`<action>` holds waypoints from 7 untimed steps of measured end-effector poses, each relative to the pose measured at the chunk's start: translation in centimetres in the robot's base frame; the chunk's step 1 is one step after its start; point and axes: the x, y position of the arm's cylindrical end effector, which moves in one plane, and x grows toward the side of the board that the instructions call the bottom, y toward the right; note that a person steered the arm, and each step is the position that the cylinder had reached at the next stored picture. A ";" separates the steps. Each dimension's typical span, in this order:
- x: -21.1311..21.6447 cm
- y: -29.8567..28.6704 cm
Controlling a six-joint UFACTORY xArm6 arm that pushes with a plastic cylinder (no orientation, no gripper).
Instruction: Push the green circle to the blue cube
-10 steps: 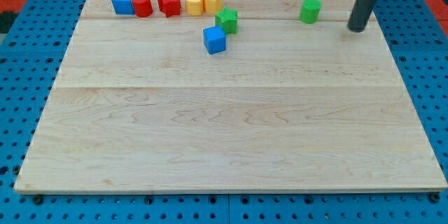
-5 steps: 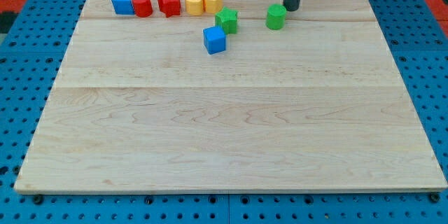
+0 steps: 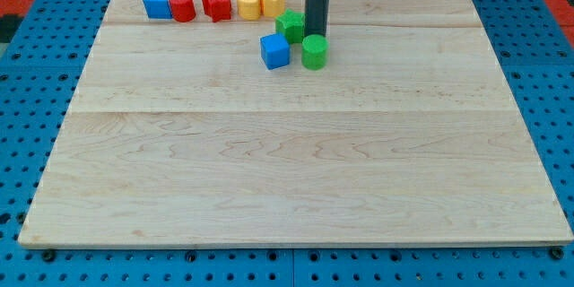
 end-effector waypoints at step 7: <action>7.5 -9.4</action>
